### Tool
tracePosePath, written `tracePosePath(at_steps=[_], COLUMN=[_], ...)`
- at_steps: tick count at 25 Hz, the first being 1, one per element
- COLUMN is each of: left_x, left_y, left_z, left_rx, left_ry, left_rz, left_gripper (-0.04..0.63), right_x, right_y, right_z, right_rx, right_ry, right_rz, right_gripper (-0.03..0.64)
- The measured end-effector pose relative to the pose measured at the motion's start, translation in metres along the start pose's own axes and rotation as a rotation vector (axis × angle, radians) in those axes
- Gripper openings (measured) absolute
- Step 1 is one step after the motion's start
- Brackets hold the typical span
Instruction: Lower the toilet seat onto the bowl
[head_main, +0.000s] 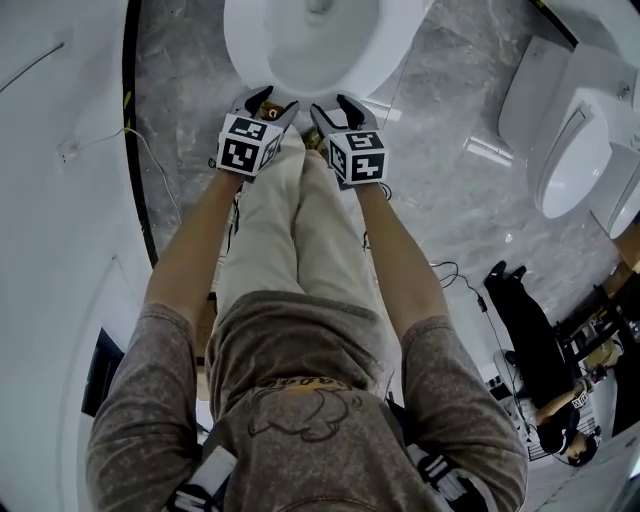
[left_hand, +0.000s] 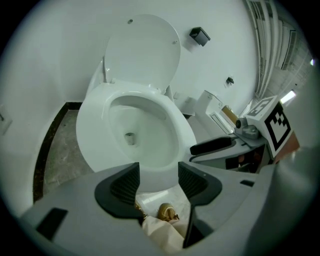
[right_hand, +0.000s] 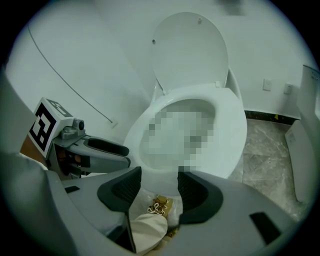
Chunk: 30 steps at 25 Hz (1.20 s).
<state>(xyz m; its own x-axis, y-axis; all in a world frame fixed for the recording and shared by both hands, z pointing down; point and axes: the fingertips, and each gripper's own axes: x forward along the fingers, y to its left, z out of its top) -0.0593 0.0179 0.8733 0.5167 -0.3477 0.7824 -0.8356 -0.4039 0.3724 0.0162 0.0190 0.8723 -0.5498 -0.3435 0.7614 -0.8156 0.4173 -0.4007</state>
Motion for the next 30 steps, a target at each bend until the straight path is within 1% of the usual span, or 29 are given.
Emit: tracePosePath(at_steps=[3,6,10,13,17,20,23,27,29,30], left_x=[-0.024,-0.062,-0.131,-0.186,-0.259,-0.306,-0.345,-0.390,-0.406,-0.414], left_y=[-0.012,-0.027,-0.054,-0.082,-0.117,-0.141,-0.161,-0.179,-0.183,-0.183], left_z=[0.032,0.076,0.150,0.210,0.267,0.294,0.311,0.314,0.317,0.320], left_rx=[-0.016,-0.016,0.014,0.054,0.090,0.131,0.177,0.227,0.242,0.250], left_ry=[-0.053,-0.117,-0.206,-0.267,-0.342,-0.399,-0.439,-0.483,-0.528,-0.564], left_rz=[-0.005,-0.006,-0.013,-0.026,-0.076,-0.107,-0.140,-0.152,-0.147,-0.137], left_gripper=[0.245,0.244,0.245,0.245,0.245,0.245,0.245,0.245,0.245,0.245], right_x=[-0.025,-0.064,-0.134,-0.193,-0.266,-0.312,-0.354,-0.397,-0.412,-0.418], right_y=[0.005,0.018,0.046,0.064,0.096,0.122,0.143,0.167,0.173,0.175], right_z=[0.027,0.066,0.137,0.193,0.253,0.283,0.299,0.302,0.302,0.303], right_rx=[-0.001,-0.022,-0.063,-0.099,-0.144,-0.203,-0.223,-0.246,-0.260,-0.266], right_ry=[-0.041,-0.101,-0.221,-0.312,-0.424,-0.491,-0.564,-0.644,-0.676,-0.693], right_rz=[-0.005,-0.008,-0.003,0.004,0.017,0.042,0.064,0.079,0.070,0.066], right_gripper=[0.245,0.245,0.247,0.245,0.245,0.245,0.245,0.245,0.245,0.232])
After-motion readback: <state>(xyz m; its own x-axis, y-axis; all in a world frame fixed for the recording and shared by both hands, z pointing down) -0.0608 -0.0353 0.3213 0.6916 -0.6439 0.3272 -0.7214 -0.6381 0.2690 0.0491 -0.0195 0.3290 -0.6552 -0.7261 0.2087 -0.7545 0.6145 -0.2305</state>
